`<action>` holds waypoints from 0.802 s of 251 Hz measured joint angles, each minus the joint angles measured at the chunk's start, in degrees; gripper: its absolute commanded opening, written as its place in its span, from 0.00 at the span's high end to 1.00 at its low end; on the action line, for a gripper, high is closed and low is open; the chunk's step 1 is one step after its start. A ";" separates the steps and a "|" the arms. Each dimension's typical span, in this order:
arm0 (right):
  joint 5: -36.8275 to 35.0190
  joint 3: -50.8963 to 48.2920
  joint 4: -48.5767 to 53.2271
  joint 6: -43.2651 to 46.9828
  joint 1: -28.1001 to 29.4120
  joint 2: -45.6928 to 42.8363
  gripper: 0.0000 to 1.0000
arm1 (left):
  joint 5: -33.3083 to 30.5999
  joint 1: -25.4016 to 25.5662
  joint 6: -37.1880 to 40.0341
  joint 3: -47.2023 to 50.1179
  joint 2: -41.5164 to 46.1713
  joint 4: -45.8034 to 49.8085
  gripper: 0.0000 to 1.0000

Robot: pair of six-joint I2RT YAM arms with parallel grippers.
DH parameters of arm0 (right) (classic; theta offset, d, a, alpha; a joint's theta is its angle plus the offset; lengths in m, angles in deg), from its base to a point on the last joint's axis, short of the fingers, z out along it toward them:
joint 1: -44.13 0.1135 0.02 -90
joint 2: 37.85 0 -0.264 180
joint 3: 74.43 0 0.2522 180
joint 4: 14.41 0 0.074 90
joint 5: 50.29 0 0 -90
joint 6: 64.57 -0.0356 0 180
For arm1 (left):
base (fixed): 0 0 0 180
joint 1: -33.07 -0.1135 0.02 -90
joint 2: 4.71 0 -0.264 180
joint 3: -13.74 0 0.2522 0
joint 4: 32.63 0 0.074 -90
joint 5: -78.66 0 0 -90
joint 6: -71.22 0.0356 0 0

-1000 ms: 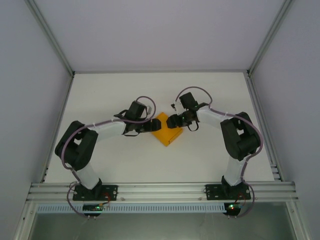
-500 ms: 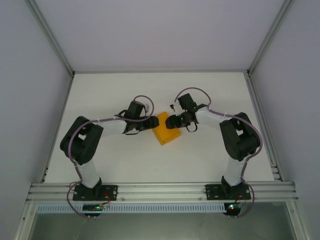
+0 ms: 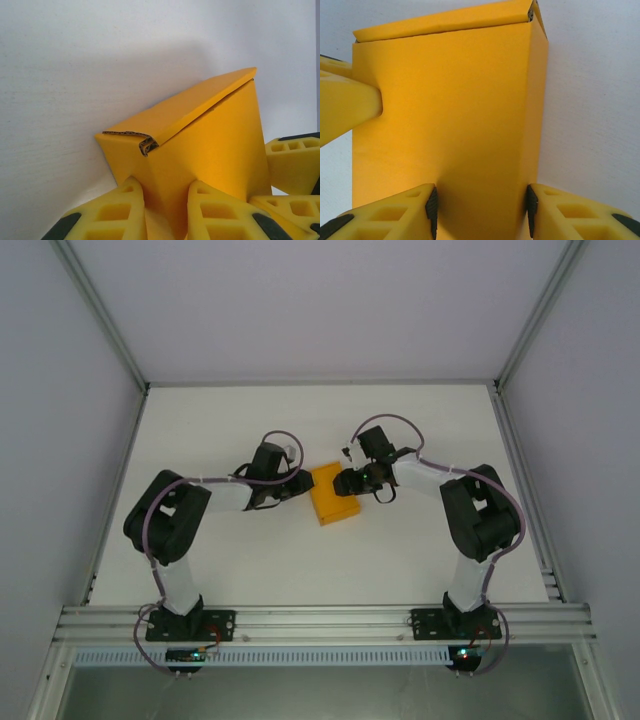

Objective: Assemble paper box

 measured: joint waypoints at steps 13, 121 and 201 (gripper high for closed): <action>0.04 0.00 -0.07 0.00 -0.07 0.07 0.52 | -0.02 -0.02 -0.35 0.26 0.00 -0.59 1.00; -0.04 0.04 -0.17 -0.22 -0.04 0.09 0.52 | -0.26 -0.02 -0.48 1.05 0.11 -1.57 0.51; -2.89 0.85 0.22 -1.07 1.73 0.11 0.52 | -1.36 1.09 3.54 1.16 5.33 9.70 0.16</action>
